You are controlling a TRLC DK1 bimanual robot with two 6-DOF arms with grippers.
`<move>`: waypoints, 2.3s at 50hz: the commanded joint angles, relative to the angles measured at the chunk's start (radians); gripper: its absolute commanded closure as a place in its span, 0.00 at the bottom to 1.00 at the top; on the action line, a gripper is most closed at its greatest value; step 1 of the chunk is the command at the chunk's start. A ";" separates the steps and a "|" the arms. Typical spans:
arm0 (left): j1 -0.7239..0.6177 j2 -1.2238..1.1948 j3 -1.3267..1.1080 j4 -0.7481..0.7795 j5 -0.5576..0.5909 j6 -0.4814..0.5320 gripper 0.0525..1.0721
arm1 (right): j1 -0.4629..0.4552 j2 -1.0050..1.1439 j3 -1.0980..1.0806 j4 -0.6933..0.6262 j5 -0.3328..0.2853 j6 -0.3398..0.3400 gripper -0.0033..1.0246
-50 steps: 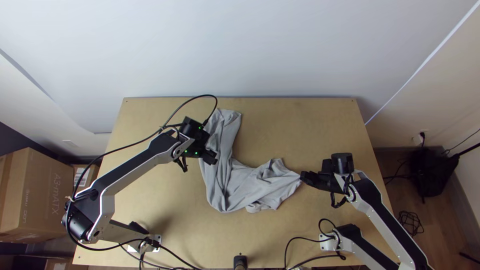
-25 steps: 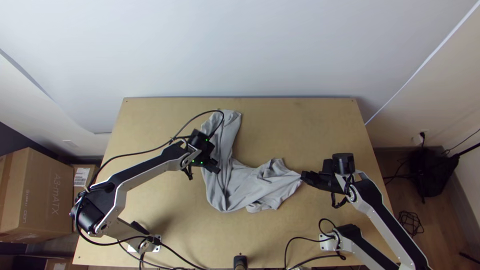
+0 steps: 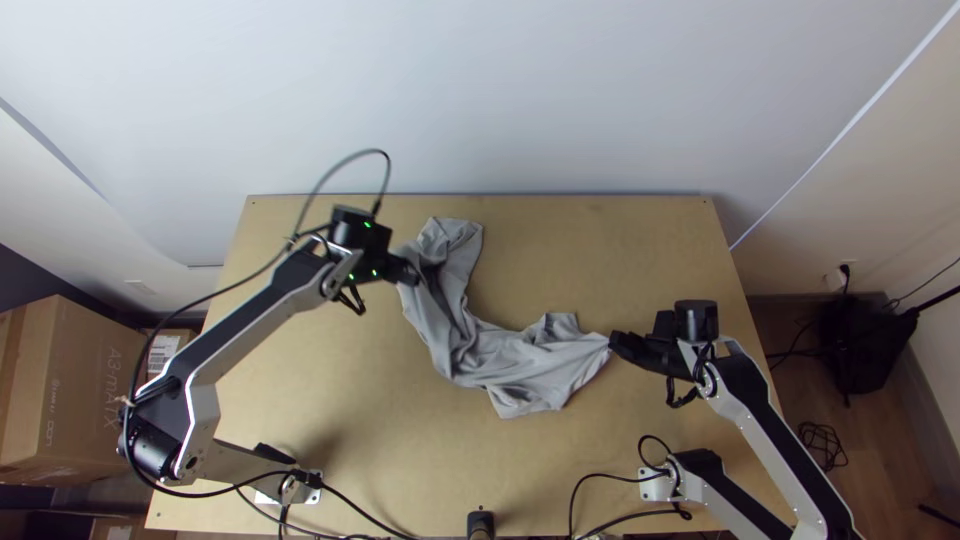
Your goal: Fold the t-shirt
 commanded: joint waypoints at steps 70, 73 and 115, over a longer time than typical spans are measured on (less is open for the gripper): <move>0.253 -0.414 -0.409 -0.656 0.178 0.530 0.07 | 0.138 -0.101 0.115 -0.184 -0.012 -0.071 0.97; 0.318 -0.368 -0.326 -0.653 0.245 0.521 0.07 | 0.136 -0.099 0.113 -0.181 -0.012 -0.070 0.97; 0.095 0.017 -0.058 -0.389 0.343 0.185 0.35 | 0.117 -0.073 0.070 -0.129 -0.001 -0.062 0.97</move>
